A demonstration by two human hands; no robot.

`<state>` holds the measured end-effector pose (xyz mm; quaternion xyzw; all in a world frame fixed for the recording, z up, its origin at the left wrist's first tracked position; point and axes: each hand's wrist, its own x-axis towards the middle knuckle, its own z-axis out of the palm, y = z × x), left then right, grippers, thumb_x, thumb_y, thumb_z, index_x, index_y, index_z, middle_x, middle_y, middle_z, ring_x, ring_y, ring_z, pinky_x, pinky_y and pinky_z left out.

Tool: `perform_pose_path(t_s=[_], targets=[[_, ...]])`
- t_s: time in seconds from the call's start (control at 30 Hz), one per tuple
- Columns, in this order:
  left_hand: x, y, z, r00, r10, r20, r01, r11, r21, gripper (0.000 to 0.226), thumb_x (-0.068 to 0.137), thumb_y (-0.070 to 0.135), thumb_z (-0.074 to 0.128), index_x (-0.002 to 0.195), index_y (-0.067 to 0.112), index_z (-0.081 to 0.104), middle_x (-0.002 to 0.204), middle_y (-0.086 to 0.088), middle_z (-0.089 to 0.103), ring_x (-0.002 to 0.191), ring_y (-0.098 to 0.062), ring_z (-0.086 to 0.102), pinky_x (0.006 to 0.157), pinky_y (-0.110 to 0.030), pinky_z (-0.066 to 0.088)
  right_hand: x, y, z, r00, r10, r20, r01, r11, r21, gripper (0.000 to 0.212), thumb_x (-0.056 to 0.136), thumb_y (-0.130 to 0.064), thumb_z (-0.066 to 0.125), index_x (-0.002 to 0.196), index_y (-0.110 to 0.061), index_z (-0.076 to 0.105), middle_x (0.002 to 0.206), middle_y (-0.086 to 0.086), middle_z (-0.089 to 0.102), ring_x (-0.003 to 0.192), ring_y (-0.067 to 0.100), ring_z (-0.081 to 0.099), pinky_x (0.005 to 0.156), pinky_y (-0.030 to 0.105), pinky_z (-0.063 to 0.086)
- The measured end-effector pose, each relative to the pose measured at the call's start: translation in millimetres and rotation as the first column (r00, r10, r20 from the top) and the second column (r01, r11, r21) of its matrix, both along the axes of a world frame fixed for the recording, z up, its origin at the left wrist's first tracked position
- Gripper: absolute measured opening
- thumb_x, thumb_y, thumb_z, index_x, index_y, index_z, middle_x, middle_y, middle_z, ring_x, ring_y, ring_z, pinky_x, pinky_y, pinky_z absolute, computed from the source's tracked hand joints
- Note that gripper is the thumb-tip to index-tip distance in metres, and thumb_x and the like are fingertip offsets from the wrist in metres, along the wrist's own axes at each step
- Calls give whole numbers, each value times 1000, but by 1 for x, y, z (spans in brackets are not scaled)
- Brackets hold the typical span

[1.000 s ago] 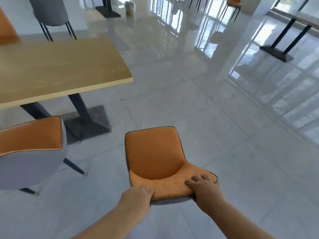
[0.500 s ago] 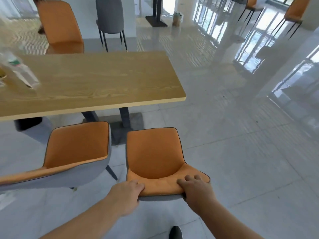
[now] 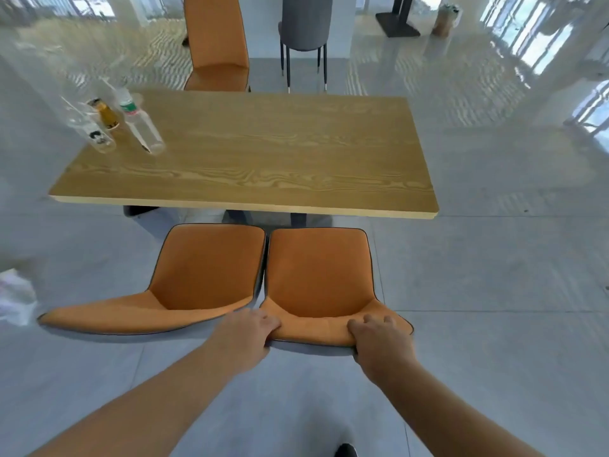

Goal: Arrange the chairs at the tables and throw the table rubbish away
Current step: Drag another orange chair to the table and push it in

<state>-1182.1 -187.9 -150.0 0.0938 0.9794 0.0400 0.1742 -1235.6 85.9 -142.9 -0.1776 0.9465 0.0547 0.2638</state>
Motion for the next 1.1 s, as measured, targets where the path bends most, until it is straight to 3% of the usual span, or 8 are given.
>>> perform_pose_path(t_s=[0.1,0.2,0.3,0.43,0.73,0.87,0.97,1.1], targets=[[8,-9,0,999,19,-36,-21,998,-67,43,90,50,60,128,33,53,117,8,55,108,-17,50,86,-33,40,0,-2,9,991,-72,115,56,989,134,54,97,-43,61,145,-32,39,139,2,48,133,39,38,103,71,40],[26,-50,-2,982,188,-10,-188,974,-128,58,87,52,62,139,32,43,130,7,53,119,-19,49,96,-36,41,11,-35,19,994,16,104,-32,988,148,63,95,-54,57,148,-27,36,145,6,48,141,48,31,108,76,22],[46,-105,0,966,248,-79,-258,945,-199,59,80,47,72,132,29,50,123,6,59,111,-21,56,92,-39,44,27,-84,15,983,179,27,-179,984,-4,42,99,-40,52,138,-23,45,129,5,58,120,37,51,105,57,36],[57,-163,2,959,224,-176,-238,969,-66,50,50,24,98,92,16,73,76,0,69,62,-25,65,54,-37,54,35,-123,4,982,178,-70,-184,978,-96,23,100,-26,56,122,-22,54,113,3,63,101,28,59,88,41,48],[54,-187,-5,984,47,-171,-38,998,53,27,67,22,91,84,23,70,69,7,66,56,-13,60,46,-26,50,41,-139,-9,960,253,-122,-272,947,-173,15,96,-21,55,107,-23,65,96,-3,67,85,22,62,68,37,54],[46,-184,5,999,47,-12,-48,999,-12,21,89,39,71,103,28,60,91,10,62,77,-11,57,62,-21,42,40,-148,-5,960,263,-91,-276,946,-172,18,101,-27,52,116,-23,63,105,-3,66,92,21,60,76,36,54],[27,-175,33,993,40,115,-32,997,-68,43,87,64,57,116,33,51,107,12,57,91,-10,54,74,-27,44,34,-149,13,974,226,22,-220,963,-156,38,100,-52,54,130,-29,54,122,-4,61,108,22,55,88,38,49],[-30,-159,118,996,86,-29,-85,996,32,76,82,79,50,145,38,40,148,12,47,131,-15,46,103,-36,44,4,-126,83,987,26,-157,-73,950,-303,72,91,-79,40,149,-36,38,146,-10,51,133,21,46,107,43,42]])
